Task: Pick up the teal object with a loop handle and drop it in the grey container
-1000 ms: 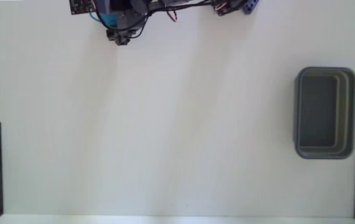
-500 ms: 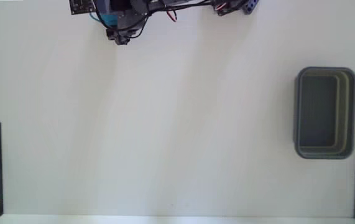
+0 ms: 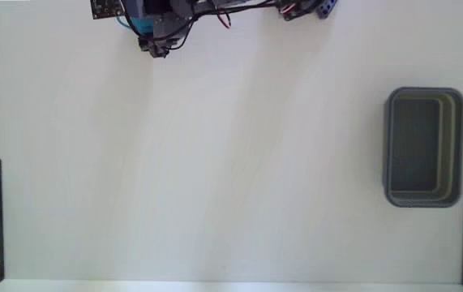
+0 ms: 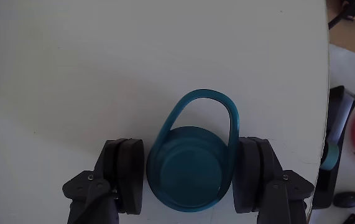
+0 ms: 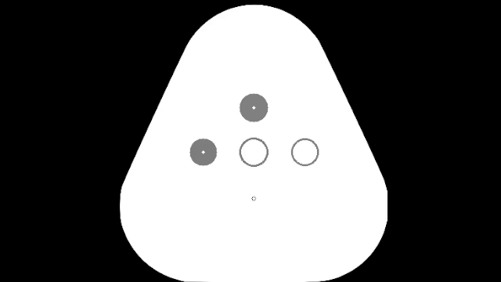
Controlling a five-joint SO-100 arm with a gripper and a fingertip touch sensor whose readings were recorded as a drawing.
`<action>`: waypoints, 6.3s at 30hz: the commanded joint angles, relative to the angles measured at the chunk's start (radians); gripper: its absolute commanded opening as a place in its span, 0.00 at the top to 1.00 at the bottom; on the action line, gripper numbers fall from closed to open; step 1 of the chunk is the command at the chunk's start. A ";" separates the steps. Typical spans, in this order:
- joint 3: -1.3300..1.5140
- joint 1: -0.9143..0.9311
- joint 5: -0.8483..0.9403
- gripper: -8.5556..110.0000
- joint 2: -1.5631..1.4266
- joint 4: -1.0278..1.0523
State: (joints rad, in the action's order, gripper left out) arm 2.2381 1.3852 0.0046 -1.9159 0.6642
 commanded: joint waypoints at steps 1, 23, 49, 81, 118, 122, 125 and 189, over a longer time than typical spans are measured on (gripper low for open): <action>0.005 0.027 -0.005 0.24 -0.036 -0.006; 0.005 0.027 -0.005 0.28 -0.036 -0.006; 0.005 0.027 -0.005 0.35 -0.036 -0.006; -0.001 0.027 -0.005 0.37 -0.038 0.002; -0.539 0.027 -0.005 0.37 -0.045 0.546; -0.615 0.027 -0.005 0.37 -0.027 0.605; -0.679 0.027 -0.005 0.37 -0.010 0.652; -0.945 -1.111 -0.005 0.37 0.168 0.742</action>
State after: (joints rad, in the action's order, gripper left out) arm 1.3499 0.3482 0.0031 -1.7227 1.3929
